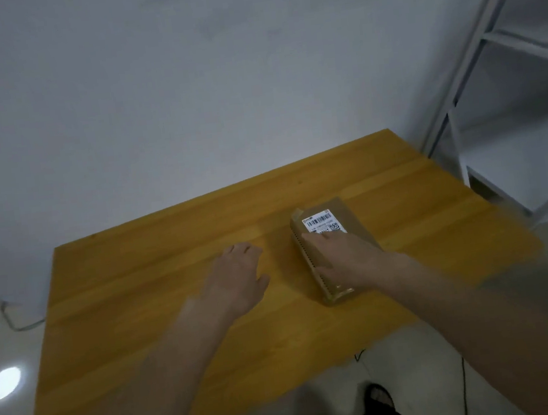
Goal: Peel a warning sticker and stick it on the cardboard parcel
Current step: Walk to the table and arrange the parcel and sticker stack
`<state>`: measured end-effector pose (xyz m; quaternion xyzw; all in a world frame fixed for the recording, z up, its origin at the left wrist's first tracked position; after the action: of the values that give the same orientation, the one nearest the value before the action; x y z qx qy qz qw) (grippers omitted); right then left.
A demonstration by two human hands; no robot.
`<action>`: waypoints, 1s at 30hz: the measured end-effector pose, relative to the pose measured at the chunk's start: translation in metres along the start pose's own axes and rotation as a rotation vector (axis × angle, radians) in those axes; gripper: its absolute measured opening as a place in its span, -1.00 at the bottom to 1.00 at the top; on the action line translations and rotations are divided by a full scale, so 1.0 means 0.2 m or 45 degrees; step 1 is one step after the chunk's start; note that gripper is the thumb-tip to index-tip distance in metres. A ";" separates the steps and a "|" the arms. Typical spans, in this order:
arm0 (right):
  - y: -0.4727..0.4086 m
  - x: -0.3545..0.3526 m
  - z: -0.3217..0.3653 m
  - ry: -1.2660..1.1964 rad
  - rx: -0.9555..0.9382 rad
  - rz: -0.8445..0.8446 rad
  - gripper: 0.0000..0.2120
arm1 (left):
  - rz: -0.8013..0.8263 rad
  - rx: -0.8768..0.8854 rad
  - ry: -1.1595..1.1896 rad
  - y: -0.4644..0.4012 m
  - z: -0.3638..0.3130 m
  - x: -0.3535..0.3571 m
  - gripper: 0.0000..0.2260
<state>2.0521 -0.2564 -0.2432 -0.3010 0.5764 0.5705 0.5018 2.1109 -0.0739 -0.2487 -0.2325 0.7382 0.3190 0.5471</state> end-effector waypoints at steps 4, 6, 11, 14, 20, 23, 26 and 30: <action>-0.14 0.05 -0.07 0.000 -0.145 0.001 -0.41 | -0.083 -0.045 0.006 -0.12 0.00 0.07 -0.52; -0.23 0.08 -0.12 -0.002 -0.231 0.013 -0.42 | -0.111 -0.080 0.028 -0.21 -0.02 0.15 -0.54; -0.45 0.23 -0.20 0.061 -0.486 -0.032 -0.42 | -0.210 -0.143 -0.010 -0.43 -0.04 0.41 -0.54; -0.51 0.33 -0.22 0.089 -0.609 -0.105 -0.43 | -0.303 -0.196 -0.045 -0.48 -0.05 0.58 -0.53; -0.47 0.53 -0.26 0.206 -0.755 -0.274 -0.50 | -0.367 -0.318 -0.118 -0.39 -0.16 0.79 -0.59; -0.30 0.58 -0.32 0.210 -0.770 -0.330 -0.54 | -0.432 -0.360 -0.095 -0.21 -0.27 0.86 -0.60; -0.08 0.61 -0.37 0.171 -0.792 -0.277 -0.54 | -0.397 -0.388 -0.094 -0.01 -0.40 0.91 -0.61; 0.12 0.69 -0.34 0.184 -0.802 -0.220 -0.50 | -0.365 -0.444 -0.093 0.21 -0.48 0.96 -0.60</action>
<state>1.9701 -0.2872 -0.3715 -0.5287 0.3780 0.6533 0.3884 1.9621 -0.1137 -0.4044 -0.4145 0.6109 0.3689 0.5647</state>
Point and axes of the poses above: each hand's wrist, its own y-axis away from the middle knuckle, its own x-axis out of the palm, z = x × y, the point moved 1 cm from there along -y, towards the middle knuckle, and after that the axes turned 10 degrees about x, right-handed, at the moved point
